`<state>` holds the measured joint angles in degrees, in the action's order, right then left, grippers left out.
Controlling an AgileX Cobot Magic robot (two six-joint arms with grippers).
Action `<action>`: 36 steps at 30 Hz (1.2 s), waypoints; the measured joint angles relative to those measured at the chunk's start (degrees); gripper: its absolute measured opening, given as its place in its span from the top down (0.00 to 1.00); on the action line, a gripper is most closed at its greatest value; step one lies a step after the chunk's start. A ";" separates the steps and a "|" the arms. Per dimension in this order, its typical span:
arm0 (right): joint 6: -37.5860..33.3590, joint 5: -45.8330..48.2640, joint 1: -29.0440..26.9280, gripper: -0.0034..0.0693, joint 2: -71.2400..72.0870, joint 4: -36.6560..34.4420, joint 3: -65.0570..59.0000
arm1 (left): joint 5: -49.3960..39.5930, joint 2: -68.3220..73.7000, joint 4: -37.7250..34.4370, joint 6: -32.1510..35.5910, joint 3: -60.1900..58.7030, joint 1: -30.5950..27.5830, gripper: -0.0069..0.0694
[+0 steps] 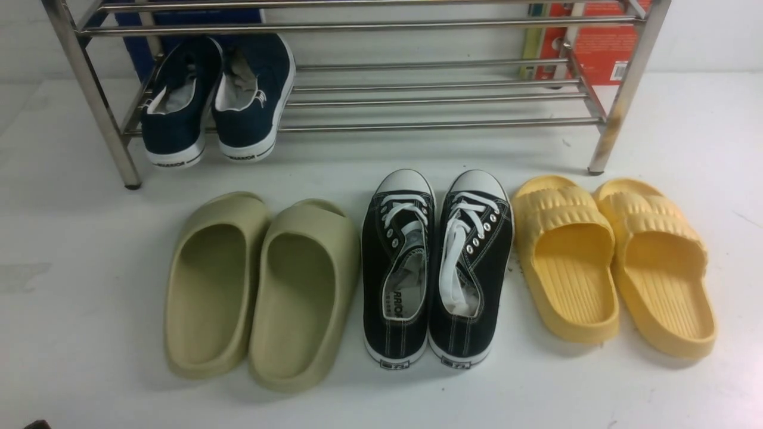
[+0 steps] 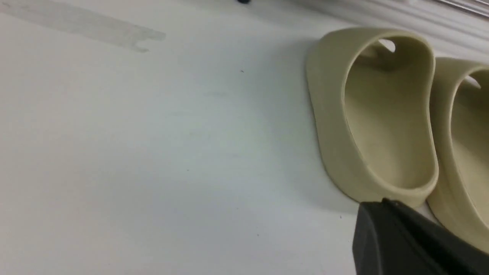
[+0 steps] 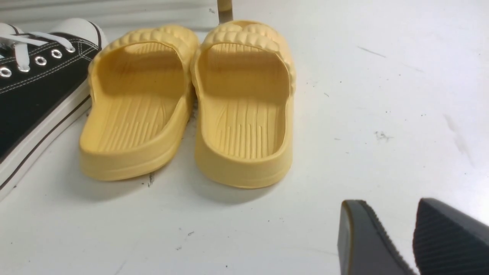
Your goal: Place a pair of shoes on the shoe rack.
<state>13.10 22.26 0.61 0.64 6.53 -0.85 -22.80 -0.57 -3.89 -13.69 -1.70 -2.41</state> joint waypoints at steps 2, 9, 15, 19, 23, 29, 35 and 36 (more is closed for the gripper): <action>-0.04 0.00 0.00 0.62 0.00 0.00 0.00 | -0.24 0.00 0.05 -0.23 0.00 1.68 0.93; -0.04 0.00 0.00 0.62 0.00 0.00 0.00 | -0.24 0.00 0.13 -0.43 -0.04 2.34 0.93; -0.04 0.00 0.00 0.62 0.00 0.00 0.00 | -0.24 0.00 0.18 -0.43 -0.04 2.34 0.93; -0.04 0.00 0.00 0.62 0.00 0.00 0.00 | -0.24 0.00 0.24 -0.43 -0.04 2.34 0.93; -0.04 0.00 0.00 0.62 0.00 0.00 0.00 | -0.24 0.00 0.24 -0.43 -0.04 2.34 0.93; -0.04 0.00 0.00 0.62 0.00 0.00 0.00 | -0.24 0.00 0.24 -0.43 -0.04 2.34 0.93; -0.04 0.00 0.00 0.62 0.00 0.00 0.00 | -0.24 0.00 0.24 -0.43 -0.04 2.34 0.93; -0.04 0.00 0.00 0.62 0.00 0.00 0.00 | -0.24 0.00 0.24 -0.43 -0.04 2.34 0.93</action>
<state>13.05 22.26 0.61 0.64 6.53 -0.85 -23.05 -0.57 -3.65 -14.11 -1.74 -0.07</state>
